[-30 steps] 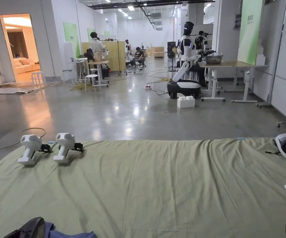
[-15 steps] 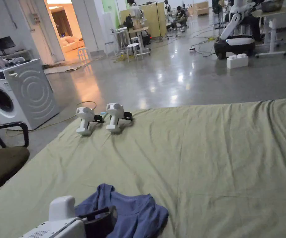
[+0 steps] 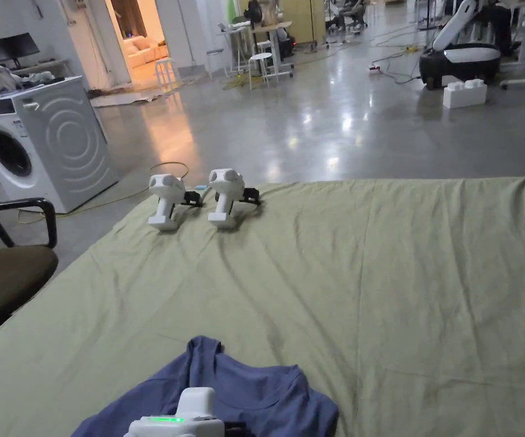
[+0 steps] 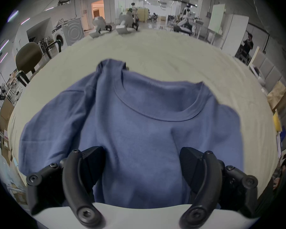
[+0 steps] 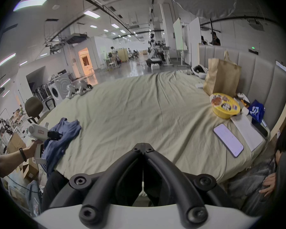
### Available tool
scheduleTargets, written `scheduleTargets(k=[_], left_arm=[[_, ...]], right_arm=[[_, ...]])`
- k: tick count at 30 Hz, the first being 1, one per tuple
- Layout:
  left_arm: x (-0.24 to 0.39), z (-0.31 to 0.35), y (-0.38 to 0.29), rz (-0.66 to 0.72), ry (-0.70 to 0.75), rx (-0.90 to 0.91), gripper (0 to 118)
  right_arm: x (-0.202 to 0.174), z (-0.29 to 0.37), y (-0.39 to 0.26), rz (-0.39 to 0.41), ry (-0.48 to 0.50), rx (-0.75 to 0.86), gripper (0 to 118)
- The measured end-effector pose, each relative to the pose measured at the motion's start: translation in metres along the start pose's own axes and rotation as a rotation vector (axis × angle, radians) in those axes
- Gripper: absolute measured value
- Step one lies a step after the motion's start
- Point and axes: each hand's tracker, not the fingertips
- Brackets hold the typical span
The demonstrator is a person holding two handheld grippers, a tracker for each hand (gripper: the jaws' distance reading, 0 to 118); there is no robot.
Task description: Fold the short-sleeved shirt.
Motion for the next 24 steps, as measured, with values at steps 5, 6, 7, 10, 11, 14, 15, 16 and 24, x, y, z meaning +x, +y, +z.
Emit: scheduleTargets(k=[5,6,7,10,11,14,15,16,24], left_arm=[[0.005,0.003,0.001,-0.013,0.019,0.004,95],[0.006,0.003,0.001,-0.019,0.014,0.001,88],[0.008,0.005,0.002,-0.03,0.011,0.003,77],[0.015,0.011,0.006,-0.049,0.018,0.025,8],[0.015,0.01,0.008,-0.06,0.056,0.028,8],[0.001,0.011,0.012,0.103,-0.015,0.021,8],[-0.009,0.018,0.015,0.194,-0.059,0.035,8],[-0.018,0.027,0.018,0.265,-0.111,0.053,8],[-0.025,0.154,0.117,0.249,-0.193,0.377,7]], right_arm=[[-0.004,-0.012,-0.007,-0.015,0.006,-0.042,2],[-0.004,-0.014,-0.008,-0.018,0.011,-0.052,2],[-0.004,-0.015,-0.008,-0.02,0.016,-0.059,2],[-0.005,-0.014,-0.008,-0.013,0.023,-0.055,2],[-0.004,-0.012,-0.008,-0.013,0.03,-0.051,2],[0.003,-0.005,-0.01,-0.019,0.046,-0.042,2],[0.006,0.0,-0.012,-0.019,0.048,-0.038,2],[0.009,0.003,-0.013,-0.019,0.047,-0.033,2],[0.04,0.019,-0.022,-0.055,0.031,-0.02,2]])
